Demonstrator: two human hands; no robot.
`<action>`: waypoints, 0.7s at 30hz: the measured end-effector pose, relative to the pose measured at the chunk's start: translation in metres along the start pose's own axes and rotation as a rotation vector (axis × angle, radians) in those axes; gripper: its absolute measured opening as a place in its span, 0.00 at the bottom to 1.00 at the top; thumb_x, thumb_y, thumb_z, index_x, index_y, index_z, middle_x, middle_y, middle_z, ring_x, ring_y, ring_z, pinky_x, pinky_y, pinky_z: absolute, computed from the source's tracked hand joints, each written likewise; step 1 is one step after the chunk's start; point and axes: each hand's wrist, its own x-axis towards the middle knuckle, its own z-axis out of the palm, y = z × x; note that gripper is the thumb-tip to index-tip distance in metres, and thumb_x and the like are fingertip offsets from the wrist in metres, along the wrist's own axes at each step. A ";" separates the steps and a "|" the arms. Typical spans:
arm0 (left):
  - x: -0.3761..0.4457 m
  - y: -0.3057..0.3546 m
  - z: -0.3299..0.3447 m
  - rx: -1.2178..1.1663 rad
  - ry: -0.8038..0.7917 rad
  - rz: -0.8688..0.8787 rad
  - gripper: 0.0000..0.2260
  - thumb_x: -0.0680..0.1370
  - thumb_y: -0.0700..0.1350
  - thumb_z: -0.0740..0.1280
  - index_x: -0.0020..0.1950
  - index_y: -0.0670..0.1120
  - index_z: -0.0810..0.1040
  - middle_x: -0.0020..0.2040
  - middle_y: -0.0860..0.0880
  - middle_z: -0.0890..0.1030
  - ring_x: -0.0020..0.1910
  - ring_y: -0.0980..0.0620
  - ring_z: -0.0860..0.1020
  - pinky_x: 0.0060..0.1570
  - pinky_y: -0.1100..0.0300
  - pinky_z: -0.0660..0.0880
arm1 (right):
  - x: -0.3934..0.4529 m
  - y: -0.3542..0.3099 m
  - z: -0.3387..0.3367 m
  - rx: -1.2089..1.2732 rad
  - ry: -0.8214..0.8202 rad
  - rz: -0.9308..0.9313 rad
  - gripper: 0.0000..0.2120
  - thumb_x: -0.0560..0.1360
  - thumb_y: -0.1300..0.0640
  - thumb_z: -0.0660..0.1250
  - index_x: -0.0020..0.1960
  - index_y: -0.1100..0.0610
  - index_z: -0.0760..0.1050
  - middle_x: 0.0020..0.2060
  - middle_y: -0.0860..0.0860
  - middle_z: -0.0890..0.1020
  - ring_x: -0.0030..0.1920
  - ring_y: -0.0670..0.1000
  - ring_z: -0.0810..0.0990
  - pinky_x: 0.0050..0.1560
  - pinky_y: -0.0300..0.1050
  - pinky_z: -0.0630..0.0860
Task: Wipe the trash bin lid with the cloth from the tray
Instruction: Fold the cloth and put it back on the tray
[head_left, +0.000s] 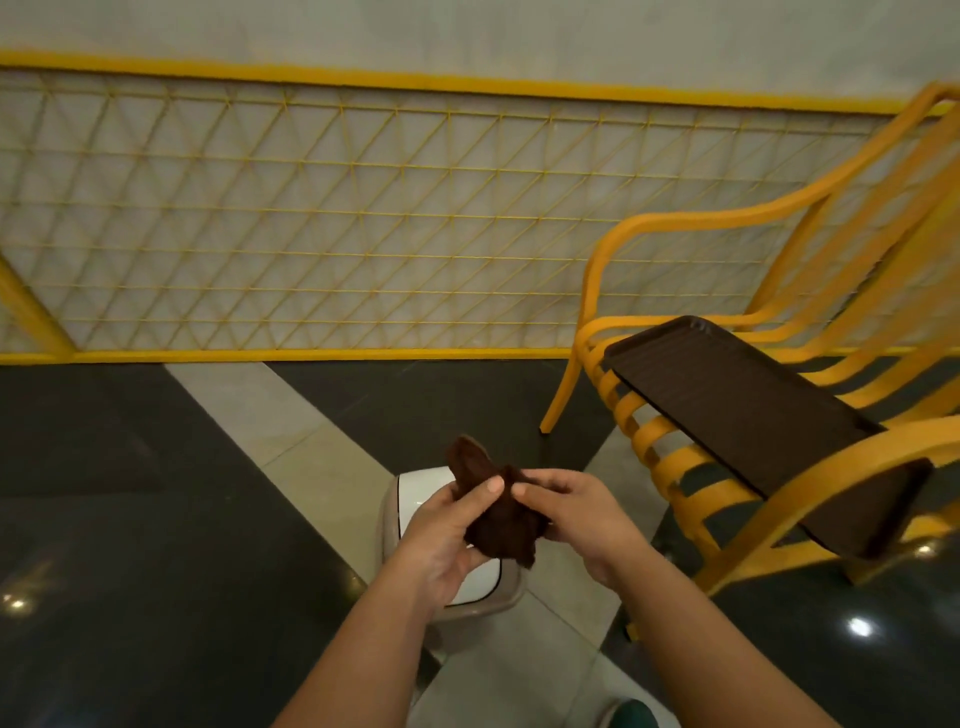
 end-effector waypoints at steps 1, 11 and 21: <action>0.001 0.001 0.002 0.014 -0.018 -0.019 0.23 0.67 0.42 0.74 0.61 0.40 0.76 0.54 0.39 0.82 0.55 0.41 0.80 0.54 0.45 0.77 | 0.002 -0.002 -0.005 0.025 0.046 -0.007 0.06 0.76 0.59 0.68 0.52 0.56 0.81 0.43 0.52 0.86 0.43 0.48 0.85 0.36 0.35 0.77; 0.070 0.009 0.046 -0.075 -0.089 -0.079 0.16 0.76 0.35 0.63 0.64 0.37 0.74 0.57 0.37 0.80 0.56 0.42 0.80 0.49 0.50 0.79 | 0.047 0.005 -0.048 0.465 0.259 0.058 0.06 0.80 0.60 0.61 0.53 0.60 0.77 0.50 0.58 0.83 0.51 0.55 0.82 0.54 0.52 0.78; 0.202 0.009 0.158 0.132 -0.062 -0.054 0.21 0.75 0.29 0.63 0.66 0.44 0.73 0.60 0.43 0.79 0.54 0.45 0.80 0.54 0.45 0.77 | 0.134 0.002 -0.154 0.551 0.769 0.020 0.14 0.79 0.56 0.63 0.64 0.52 0.73 0.57 0.51 0.80 0.56 0.52 0.79 0.61 0.54 0.75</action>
